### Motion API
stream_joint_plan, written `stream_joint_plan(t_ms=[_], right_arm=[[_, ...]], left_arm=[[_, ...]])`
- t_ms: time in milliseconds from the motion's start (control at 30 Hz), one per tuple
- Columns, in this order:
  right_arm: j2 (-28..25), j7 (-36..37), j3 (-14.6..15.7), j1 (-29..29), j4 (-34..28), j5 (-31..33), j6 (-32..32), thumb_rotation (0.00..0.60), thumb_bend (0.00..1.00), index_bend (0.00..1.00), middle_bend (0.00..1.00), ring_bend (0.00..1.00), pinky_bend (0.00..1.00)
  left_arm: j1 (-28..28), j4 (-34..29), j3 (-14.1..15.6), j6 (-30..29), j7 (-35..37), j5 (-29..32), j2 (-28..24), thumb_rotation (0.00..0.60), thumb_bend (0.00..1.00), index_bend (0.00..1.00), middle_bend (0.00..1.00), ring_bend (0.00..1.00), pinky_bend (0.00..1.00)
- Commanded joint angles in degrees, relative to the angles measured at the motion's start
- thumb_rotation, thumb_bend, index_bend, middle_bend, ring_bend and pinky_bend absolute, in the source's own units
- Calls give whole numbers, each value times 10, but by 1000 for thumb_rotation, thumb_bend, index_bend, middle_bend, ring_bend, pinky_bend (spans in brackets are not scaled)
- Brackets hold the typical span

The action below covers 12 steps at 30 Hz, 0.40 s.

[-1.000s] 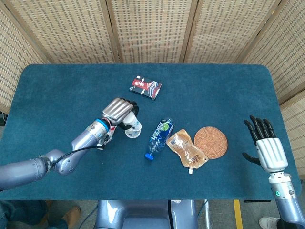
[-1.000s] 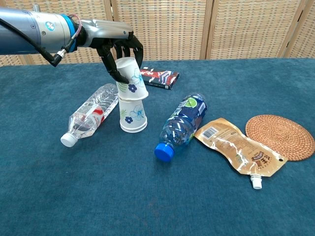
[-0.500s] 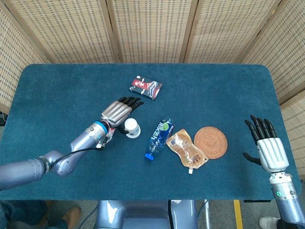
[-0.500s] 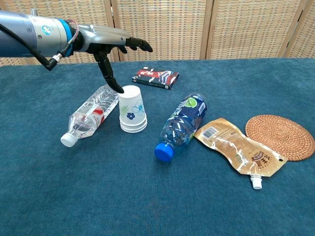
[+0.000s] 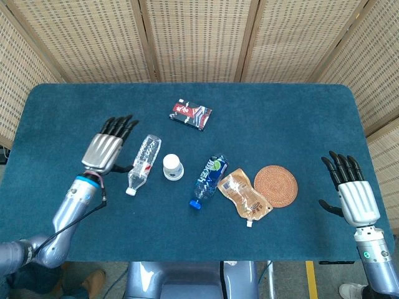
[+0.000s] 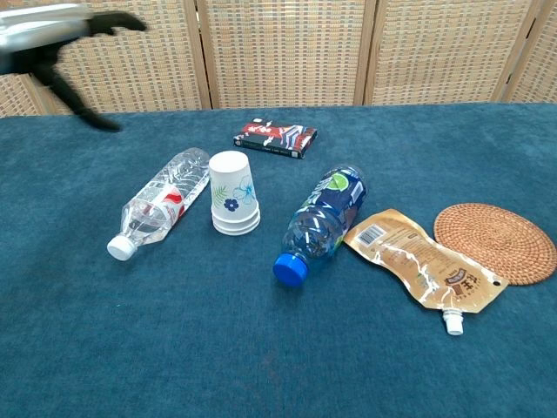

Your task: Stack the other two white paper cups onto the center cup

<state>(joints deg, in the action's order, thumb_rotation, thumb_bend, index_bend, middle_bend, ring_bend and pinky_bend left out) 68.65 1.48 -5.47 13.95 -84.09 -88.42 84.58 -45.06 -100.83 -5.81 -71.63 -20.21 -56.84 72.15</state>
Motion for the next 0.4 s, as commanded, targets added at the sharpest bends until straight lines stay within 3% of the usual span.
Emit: stream_joint_plan(t_ms=[33,167,400], right_arm=[[0,-14,0,-1,-1,5,-5,600,0,2,0,0,0],[-4,-63,-4,-3,-23,46,-31,600,0,0,0,0,0],[-5,-108,-9,-8,-53,64,-31,600,0,0,0,0,0]], left_arm=[[103,-46,53,-121,-11,-49,-9,600,0,0,0,0,0],[172,-37,76,-193,54,-95,3,600,0,0,0,0,0],[223,-10,109,-194,105,-147,-15,600,0,0,0,0,0]])
